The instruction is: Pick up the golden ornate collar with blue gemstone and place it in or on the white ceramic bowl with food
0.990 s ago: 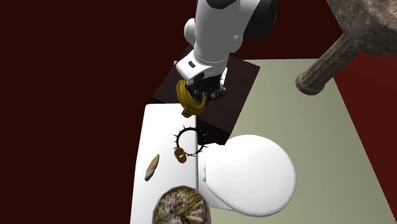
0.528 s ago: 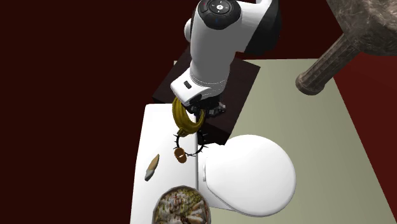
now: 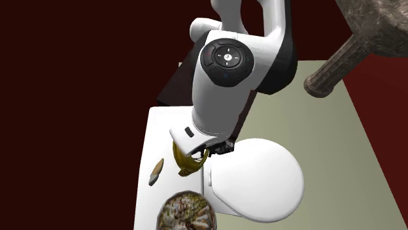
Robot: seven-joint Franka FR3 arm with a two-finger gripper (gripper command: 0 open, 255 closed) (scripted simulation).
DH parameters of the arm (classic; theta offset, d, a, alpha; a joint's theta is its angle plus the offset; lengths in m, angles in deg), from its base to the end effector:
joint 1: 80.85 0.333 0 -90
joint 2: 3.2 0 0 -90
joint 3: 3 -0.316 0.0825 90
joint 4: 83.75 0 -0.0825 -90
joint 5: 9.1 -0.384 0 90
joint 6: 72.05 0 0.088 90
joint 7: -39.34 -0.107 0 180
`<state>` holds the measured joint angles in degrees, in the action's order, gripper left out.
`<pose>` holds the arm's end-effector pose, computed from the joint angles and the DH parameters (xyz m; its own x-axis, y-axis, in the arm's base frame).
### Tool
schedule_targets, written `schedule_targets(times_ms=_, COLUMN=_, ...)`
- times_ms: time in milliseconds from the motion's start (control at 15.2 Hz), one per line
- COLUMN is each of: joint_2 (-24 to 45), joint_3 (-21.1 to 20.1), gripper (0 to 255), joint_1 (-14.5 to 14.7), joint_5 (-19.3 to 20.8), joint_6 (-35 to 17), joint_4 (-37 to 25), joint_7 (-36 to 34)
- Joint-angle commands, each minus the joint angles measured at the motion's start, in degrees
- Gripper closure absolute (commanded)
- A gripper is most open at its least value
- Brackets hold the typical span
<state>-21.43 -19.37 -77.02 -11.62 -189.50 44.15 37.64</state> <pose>0.4399 0.1739 0.5067 0.9479 0.2928 0.1256 0.2897 -0.9562 0.0433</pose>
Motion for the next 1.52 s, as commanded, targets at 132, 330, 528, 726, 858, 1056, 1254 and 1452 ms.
schedule_targets(times_ms=132, joint_2=9.92, joint_3=-1.61, gripper=255, joint_1=-0.73, joint_5=2.94, joint_6=0.29, joint_4=-9.87, joint_7=-2.52)
schedule_targets(times_ms=330, joint_2=17.16, joint_3=-2.48, gripper=255, joint_1=-0.64, joint_5=5.53, joint_6=1.58, joint_4=-17.97, joint_7=-4.5)
schedule_targets(times_ms=528, joint_2=24.59, joint_3=-3.02, gripper=255, joint_1=0.05, joint_5=8.29, joint_6=3.67, joint_4=-26.96, joint_7=-6.33)
schedule_targets(times_ms=726, joint_2=32.53, joint_3=-3.13, gripper=255, joint_1=1.49, joint_5=11.1, joint_6=6.71, joint_4=-37.38, joint_7=-7.85)
schedule_targets(times_ms=858, joint_2=32.63, joint_3=-3.01, gripper=255, joint_1=1.51, joint_5=11.18, joint_6=5.22, joint_4=-35.98, joint_7=-7.98)
schedule_targets(times_ms=1056, joint_2=32.89, joint_3=-2.93, gripper=255, joint_1=1.47, joint_5=11.37, joint_6=3.02, joint_4=-34.01, joint_7=-8.21)
schedule_targets(times_ms=1254, joint_2=33.26, joint_3=-2.84, gripper=255, joint_1=1.45, joint_5=11.62, joint_6=0.86, joint_4=-32.2, joint_7=-8.48)
schedule_targets(times_ms=1452, joint_2=33.75, joint_3=-2.73, gripper=255, joint_1=1.45, joint_5=11.93, joint_6=-1.26, joint_4=-30.52, joint_7=-8.77)
